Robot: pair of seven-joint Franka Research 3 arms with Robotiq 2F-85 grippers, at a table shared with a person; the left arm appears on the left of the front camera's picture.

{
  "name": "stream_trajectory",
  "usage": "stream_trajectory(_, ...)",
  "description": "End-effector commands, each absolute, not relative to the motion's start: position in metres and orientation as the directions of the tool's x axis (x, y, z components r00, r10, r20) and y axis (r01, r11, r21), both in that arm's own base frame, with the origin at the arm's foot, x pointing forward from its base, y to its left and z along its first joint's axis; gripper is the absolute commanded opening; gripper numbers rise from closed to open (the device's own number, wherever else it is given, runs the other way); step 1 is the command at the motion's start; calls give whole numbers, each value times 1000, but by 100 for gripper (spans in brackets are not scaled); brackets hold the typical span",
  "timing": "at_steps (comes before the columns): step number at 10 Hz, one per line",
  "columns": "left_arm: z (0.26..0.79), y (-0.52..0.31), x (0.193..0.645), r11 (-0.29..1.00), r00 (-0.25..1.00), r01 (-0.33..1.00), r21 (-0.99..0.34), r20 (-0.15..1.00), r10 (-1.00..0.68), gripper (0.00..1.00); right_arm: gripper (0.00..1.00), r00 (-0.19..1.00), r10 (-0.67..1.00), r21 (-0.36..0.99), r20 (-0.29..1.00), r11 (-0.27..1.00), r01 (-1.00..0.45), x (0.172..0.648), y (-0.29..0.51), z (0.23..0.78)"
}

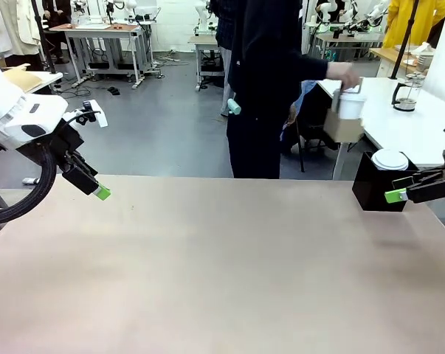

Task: Pour a drink into a cup and package it in a carrier.
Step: Insert the held 600 ml Paper Cup into the Cup Carrier.

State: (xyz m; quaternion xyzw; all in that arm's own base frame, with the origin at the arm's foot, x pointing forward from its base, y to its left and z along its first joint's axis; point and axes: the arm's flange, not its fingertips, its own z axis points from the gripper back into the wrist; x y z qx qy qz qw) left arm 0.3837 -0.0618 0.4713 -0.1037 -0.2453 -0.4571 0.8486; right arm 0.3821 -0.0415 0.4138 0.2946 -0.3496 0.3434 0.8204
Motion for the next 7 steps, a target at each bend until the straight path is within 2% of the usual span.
stream_trajectory(1, 471, -62, 384, 565, 468, 824, 34, 519, -715, 100, 100, 518, 356, 249, 778, 582, -774, 381, -42, 414)
stream_trajectory(7, 471, -62, 384, 565, 468, 824, 34, 519, -715, 100, 100, 518, 356, 249, 778, 582, -774, 381, -42, 414)
